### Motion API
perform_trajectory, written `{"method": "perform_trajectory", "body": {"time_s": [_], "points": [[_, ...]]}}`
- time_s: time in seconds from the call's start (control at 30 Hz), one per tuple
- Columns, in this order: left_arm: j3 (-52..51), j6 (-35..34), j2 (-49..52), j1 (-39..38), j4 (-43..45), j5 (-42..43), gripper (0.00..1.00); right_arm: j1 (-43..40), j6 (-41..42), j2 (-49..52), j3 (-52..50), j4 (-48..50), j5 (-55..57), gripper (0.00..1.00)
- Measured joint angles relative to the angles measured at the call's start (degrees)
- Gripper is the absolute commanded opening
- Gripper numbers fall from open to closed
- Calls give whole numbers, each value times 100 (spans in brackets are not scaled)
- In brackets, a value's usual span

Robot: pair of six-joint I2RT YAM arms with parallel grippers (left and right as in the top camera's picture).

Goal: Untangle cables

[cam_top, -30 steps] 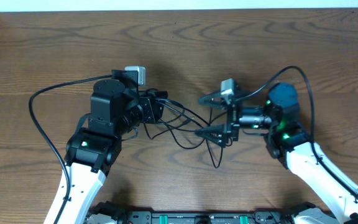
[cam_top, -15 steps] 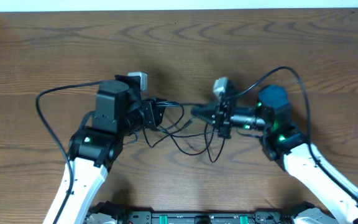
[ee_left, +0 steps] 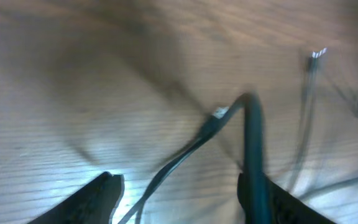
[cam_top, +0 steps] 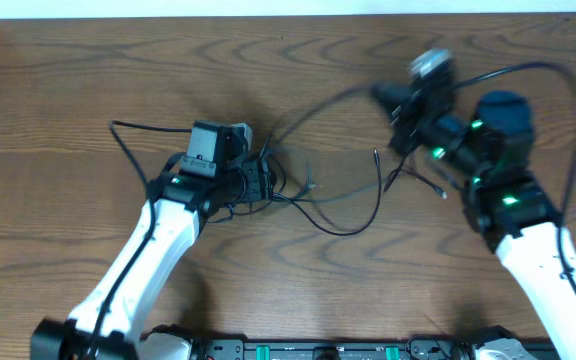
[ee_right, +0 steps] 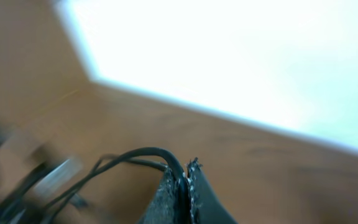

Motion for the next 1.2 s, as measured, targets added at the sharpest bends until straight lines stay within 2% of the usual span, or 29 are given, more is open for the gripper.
{"method": "perform_trajectory", "body": {"time_s": [0.23, 0.27, 0.33, 0.43, 0.47, 0.7, 0.87, 1.1, 1.2], "points": [[0, -2, 398, 0, -4, -623, 76, -76, -560, -122, 306, -101, 2245, 1], [0, 0, 417, 0, -4, -730, 81, -76, -691, -118, 306, -103, 2516, 1], [0, 2, 424, 0, -2, -973, 84, -74, -925, -116, 306, -44, 2966, 1], [0, 0, 424, -9, 13, -1386, 98, -72, -1283, -111, 304, 326, 3504, 1], [2, -15, 424, -15, 2, -1523, 99, -79, -1423, -107, 304, 476, 3648, 1], [181, -140, 396, -109, -87, -2225, 98, -227, -2013, -48, 345, 619, 3836, 1], [306, -214, 374, -186, -20, -2284, 98, -284, -2090, 50, 859, 450, 3646, 1], [490, -743, 356, -234, 90, -2260, 98, -284, -2096, 61, 1550, 105, 3303, 1], [417, -1252, 431, -208, 68, -2085, 98, -387, -1991, 61, 1722, -601, 3515, 1]]}}
